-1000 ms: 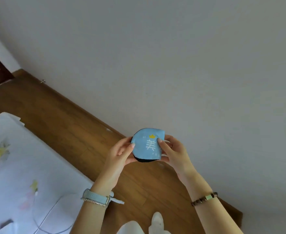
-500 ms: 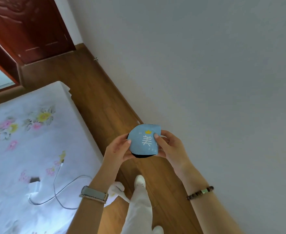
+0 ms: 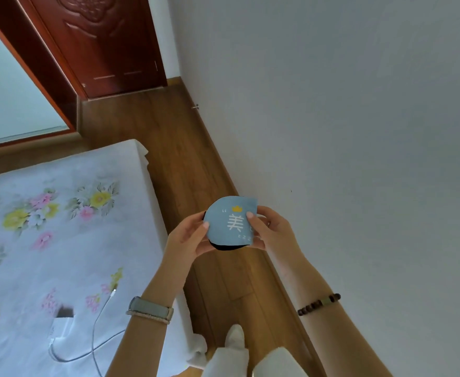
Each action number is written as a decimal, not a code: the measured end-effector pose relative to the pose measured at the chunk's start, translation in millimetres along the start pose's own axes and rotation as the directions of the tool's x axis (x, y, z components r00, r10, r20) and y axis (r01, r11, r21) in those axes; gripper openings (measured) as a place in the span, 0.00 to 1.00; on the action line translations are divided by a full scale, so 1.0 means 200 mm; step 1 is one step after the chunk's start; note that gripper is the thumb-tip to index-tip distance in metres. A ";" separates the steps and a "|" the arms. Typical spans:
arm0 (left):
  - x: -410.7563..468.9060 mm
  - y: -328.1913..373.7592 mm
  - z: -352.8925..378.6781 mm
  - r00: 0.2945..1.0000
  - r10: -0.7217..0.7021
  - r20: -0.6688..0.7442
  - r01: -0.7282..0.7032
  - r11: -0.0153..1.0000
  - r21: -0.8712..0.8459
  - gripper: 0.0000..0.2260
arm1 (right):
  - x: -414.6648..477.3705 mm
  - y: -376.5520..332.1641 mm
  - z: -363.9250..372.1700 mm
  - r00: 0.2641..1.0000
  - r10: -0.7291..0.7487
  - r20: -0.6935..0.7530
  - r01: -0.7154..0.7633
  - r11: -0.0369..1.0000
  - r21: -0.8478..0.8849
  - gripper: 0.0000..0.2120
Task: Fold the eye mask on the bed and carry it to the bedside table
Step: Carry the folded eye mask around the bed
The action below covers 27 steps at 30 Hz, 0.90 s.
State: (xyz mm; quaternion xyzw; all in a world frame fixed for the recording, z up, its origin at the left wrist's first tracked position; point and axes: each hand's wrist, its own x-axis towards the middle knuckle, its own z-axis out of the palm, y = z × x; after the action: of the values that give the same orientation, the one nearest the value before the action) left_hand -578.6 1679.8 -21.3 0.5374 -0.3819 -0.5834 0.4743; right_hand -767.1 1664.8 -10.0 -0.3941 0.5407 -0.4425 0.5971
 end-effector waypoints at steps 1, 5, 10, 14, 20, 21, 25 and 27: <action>0.04 0.02 -0.03 1.000 0.003 -0.016 -0.003 1.000 0.000 0.13 | 0.05 -0.02 0.04 1.000 0.004 0.019 -0.004 1.000 -0.006 0.11; 0.17 0.09 -0.16 0.995 0.005 -0.102 -0.003 1.000 0.017 0.12 | 0.26 -0.06 0.18 0.994 0.028 0.109 -0.025 0.999 -0.037 0.11; 0.35 0.14 -0.29 0.976 0.004 -0.218 -0.004 1.000 -0.001 0.12 | 0.54 -0.11 0.33 0.974 0.059 0.217 -0.041 0.995 -0.087 0.12; 0.56 0.19 -0.36 0.957 -0.004 -0.290 -0.010 0.999 -0.046 0.12 | 0.80 -0.17 0.43 0.957 0.067 0.281 -0.034 0.992 -0.123 0.13; 0.99 0.34 -0.41 0.936 0.027 -0.351 -0.046 0.998 -0.047 0.14 | 1.30 -0.31 0.53 0.937 0.058 0.344 -0.002 0.987 -0.162 0.12; 1.06 0.37 -0.41 0.931 0.036 -0.364 -0.055 0.998 -0.043 0.14 | 1.38 -0.34 0.56 0.934 0.058 0.353 0.003 0.985 -0.170 0.11; 1.31 0.50 -0.45 0.910 0.071 -0.408 -0.092 0.995 -0.032 0.12 | 1.69 -0.46 0.66 0.913 0.053 0.404 0.025 0.982 -0.185 0.07; 1.42 0.55 -0.48 0.900 0.086 -0.427 -0.108 0.994 -0.026 0.12 | 1.81 -0.51 0.72 0.902 0.049 0.430 0.033 0.983 -0.181 0.08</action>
State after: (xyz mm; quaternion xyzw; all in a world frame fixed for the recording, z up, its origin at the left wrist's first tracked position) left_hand -460.5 1383.4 -3.8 0.6201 -0.2814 -0.4371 0.5875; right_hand -626.6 1287.7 -5.9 -0.5337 0.4349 -0.2898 0.6649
